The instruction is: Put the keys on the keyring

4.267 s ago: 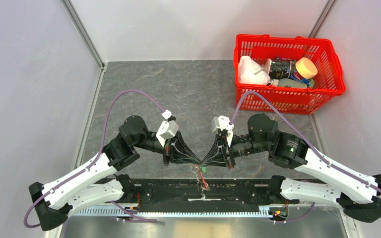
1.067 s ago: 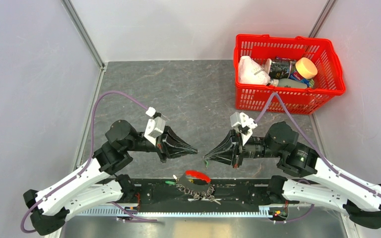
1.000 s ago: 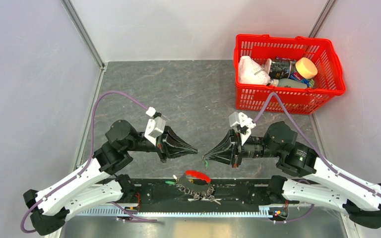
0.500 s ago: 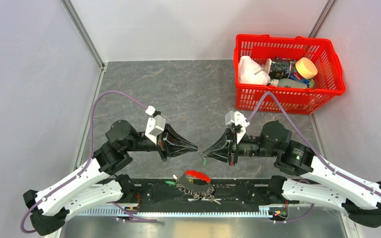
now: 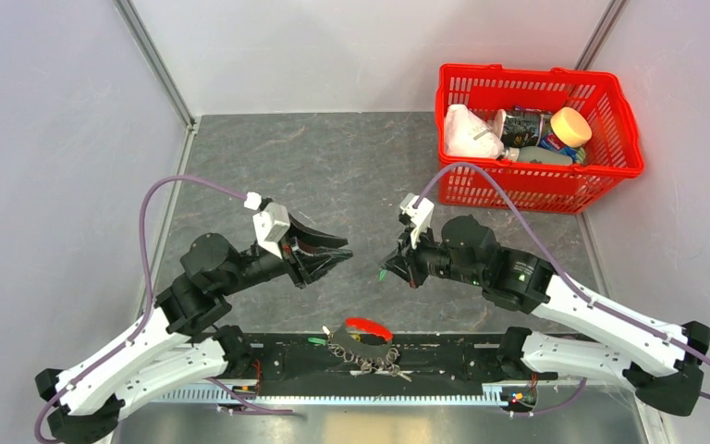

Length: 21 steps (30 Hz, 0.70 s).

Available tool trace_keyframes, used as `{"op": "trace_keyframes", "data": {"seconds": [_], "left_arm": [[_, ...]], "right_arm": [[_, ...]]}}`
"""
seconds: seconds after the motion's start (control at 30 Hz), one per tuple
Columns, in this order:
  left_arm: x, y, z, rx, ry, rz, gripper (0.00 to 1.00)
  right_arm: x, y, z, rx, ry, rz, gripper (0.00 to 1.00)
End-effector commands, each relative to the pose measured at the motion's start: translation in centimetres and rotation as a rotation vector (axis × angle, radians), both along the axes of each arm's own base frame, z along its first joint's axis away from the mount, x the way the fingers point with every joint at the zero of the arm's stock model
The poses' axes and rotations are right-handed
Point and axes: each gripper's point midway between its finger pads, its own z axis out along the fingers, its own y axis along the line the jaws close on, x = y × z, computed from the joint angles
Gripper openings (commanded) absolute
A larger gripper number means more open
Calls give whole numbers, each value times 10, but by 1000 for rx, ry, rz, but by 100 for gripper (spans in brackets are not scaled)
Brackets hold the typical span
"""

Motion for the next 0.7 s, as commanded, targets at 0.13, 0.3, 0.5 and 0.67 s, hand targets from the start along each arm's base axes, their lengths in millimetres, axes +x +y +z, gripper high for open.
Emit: {"op": "trace_keyframes", "data": {"seconds": [0.13,0.3,0.5,0.67], "left_arm": [[20,27,-8,0,36,192,41],[22,29,-15,20,63,210,45],[23,28,-24,45,88,211,48],[27,24,-33,75,103,216,49]], "right_arm": [[61,-29,-43,-59,114,-308,4],[83,-46,-87,-102,234,-427,0],[98,-67,-130,-197,303,-552,5],[106,-77,-156,-269,330,-614,22]]}}
